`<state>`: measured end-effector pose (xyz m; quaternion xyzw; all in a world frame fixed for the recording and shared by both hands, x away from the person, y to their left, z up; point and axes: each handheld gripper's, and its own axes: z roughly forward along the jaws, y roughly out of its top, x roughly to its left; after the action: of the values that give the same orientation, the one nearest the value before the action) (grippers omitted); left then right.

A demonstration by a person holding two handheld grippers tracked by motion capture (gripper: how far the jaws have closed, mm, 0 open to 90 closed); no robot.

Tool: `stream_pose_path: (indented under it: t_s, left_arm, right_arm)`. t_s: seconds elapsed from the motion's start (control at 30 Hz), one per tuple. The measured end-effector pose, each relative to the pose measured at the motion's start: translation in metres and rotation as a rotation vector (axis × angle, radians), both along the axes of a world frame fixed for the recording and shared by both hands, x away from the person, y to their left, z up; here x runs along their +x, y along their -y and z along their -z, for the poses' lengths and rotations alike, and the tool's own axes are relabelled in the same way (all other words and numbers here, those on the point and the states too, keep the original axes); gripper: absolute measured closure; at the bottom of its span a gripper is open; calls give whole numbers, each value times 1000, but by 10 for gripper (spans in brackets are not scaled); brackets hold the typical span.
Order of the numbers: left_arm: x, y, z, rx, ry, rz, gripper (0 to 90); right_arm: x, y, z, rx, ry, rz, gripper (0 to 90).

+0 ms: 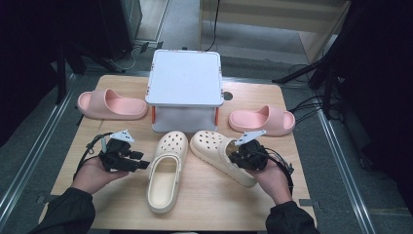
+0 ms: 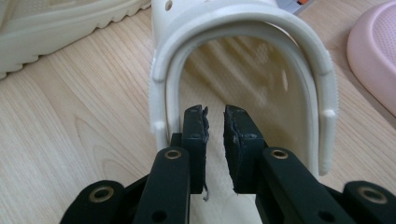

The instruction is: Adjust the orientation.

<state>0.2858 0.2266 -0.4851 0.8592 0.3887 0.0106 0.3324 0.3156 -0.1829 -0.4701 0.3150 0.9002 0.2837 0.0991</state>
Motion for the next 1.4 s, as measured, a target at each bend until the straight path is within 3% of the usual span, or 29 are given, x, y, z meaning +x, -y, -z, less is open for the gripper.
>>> stream_pose_path:
  t_s: [0.13,0.4,0.87,1.3,1.4]
  left_arm:
    - [-1,3,1,-1,-1,0,498]
    - [2,7,7,18,-26,-2,509]
    - [2,10,9,25,-32,-1,511]
    - [2,13,10,5,-59,20,567]
    - [0,14,10,3,-64,32,569]
  right_arm:
    - [1,3,1,7,-12,2,794]
    - [-1,-6,2,18,-47,-49,801]
    - [-16,-37,1,26,-58,-149,801]
    - [-23,-66,4,60,-81,-177,803]
    - [-24,-72,5,65,-65,-186,804]
